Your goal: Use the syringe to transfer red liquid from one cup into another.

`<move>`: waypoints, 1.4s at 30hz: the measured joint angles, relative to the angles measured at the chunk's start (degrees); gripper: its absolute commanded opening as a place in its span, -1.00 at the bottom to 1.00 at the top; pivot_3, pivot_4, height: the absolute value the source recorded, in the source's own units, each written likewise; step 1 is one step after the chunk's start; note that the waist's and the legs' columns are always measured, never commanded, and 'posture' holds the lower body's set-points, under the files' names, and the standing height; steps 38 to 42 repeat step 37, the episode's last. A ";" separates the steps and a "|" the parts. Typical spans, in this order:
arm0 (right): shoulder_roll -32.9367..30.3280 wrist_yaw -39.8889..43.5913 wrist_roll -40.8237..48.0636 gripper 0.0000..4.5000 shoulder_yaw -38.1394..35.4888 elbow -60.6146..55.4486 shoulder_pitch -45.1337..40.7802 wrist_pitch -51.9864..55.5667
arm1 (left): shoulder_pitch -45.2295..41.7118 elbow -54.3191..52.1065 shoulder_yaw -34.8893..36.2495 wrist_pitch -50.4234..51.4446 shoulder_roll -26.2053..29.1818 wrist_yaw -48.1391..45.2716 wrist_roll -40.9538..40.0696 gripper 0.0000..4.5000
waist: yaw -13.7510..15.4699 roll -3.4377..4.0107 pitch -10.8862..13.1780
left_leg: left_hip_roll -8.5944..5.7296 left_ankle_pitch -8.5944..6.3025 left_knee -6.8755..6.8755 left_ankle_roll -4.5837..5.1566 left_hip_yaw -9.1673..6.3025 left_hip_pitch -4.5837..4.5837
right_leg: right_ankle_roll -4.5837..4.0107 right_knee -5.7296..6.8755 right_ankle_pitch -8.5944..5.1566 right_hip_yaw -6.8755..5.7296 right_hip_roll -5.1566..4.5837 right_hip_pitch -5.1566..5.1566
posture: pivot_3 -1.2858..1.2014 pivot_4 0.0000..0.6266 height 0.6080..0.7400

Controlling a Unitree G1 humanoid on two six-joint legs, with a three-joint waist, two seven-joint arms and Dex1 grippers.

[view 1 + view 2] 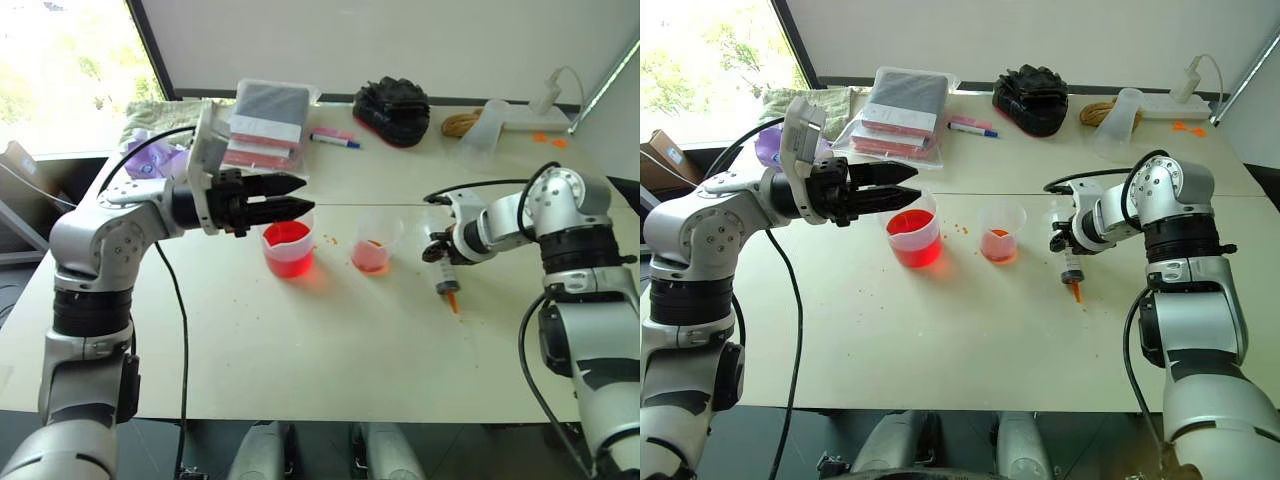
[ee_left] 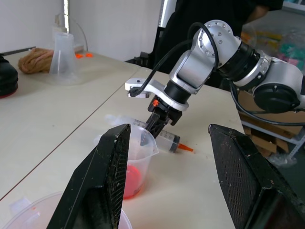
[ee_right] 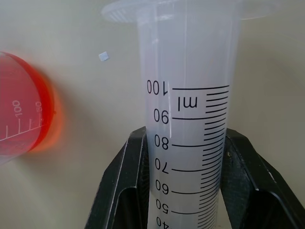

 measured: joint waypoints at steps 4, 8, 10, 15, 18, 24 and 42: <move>0.38 -2.12 1.68 0.67 -0.63 -0.49 0.80 0.01 | -0.01 -0.01 0.00 0.16 0.26 0.17 -0.19 0.22 | -0.08 0.00 0.00 | 0.00 0.00 0.00 0.01 0.00 0.00 | 0.00 0.00 0.00 0.00 0.01 0.01 | 0.03 -0.52 1.00; 0.35 -2.57 3.05 0.94 -0.58 -3.38 1.98 0.01 | -0.02 -0.11 0.00 0.78 0.68 0.09 -1.65 0.22 | -0.03 0.00 0.00 | 0.00 0.00 0.00 0.01 -0.01 0.00 | 0.00 0.00 0.00 0.00 0.02 0.01 | 0.03 -0.52 1.00; -0.35 -2.01 3.16 0.94 -0.38 -4.99 2.99 0.01 | -0.02 -0.11 0.00 1.19 0.91 0.05 -2.36 0.22 | 0.02 0.00 0.00 | 0.00 -0.01 0.00 0.02 -0.01 -0.02 | 0.00 -0.01 0.00 0.00 0.01 0.01 | 0.03 -0.52 1.00; -8.13 4.58 5.79 0.94 0.92 -16.86 6.74 0.00 | -0.04 -0.23 0.01 2.11 1.78 -0.46 -3.84 0.22 | 0.06 0.01 0.01 | 0.00 -0.04 -0.01 0.06 -0.02 -0.04 | 0.00 -0.06 0.00 -0.01 0.02 -0.01 | 0.03 -0.52 1.00; -14.16 8.90 7.95 0.94 0.54 -25.59 8.12 0.00 | -0.03 -0.25 0.04 2.66 2.81 -0.75 -4.58 0.22 | 0.02 0.00 0.01 | 0.00 -0.04 -0.01 0.07 -0.02 -0.02 | 0.00 -0.15 0.00 0.00 0.05 0.00 | 0.03 -0.52 1.00; -23.70 20.74 8.63 0.94 -5.76 -39.96 14.55 -1.75 | 0.41 -0.03 -0.39 2.56 6.77 -3.96 -4.45 0.22 | 0.05 0.00 0.02 | 0.02 -0.05 -0.01 0.08 -0.02 -0.01 | 0.00 -0.20 -0.01 0.01 0.06 -0.01 | 0.03 -0.52 1.00; -34.08 59.90 6.77 0.94 -30.89 -65.04 47.03 -24.92 | 3.81 1.51 -3.43 -2.59 16.81 -12.80 1.44 0.22 | 0.18 -0.04 0.01 | 0.06 -0.11 -0.02 0.17 -0.09 0.10 | 0.05 -0.49 0.01 0.00 0.05 0.25 | 0.03 -0.52 1.00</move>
